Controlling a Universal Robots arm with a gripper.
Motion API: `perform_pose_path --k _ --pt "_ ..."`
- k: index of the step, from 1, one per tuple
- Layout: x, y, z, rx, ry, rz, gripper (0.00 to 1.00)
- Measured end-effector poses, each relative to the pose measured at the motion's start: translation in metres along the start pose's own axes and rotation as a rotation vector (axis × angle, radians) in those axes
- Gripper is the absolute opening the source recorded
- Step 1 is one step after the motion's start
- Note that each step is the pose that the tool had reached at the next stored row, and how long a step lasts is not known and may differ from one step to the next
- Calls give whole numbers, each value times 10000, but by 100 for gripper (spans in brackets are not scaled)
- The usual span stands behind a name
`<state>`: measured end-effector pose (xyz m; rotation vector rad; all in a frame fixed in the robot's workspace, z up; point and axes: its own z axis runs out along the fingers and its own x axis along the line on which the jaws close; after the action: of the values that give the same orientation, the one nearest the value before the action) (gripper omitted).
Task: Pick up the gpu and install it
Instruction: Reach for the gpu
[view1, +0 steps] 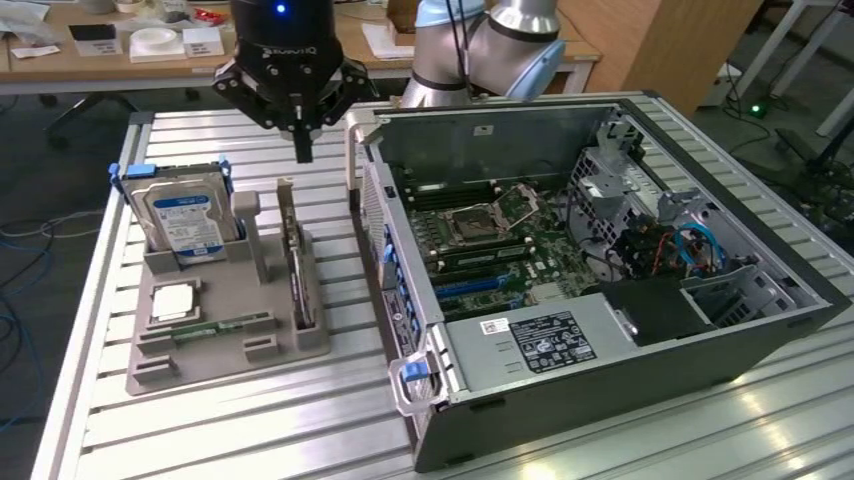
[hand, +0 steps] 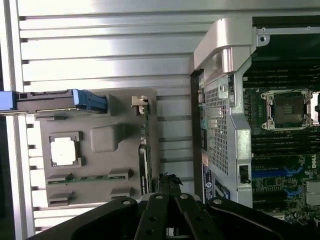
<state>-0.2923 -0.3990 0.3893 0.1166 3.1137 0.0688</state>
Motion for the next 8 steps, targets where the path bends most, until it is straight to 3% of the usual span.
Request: perform_pose_path --k 8 --pt "189 -14 0 0 0 0 10"
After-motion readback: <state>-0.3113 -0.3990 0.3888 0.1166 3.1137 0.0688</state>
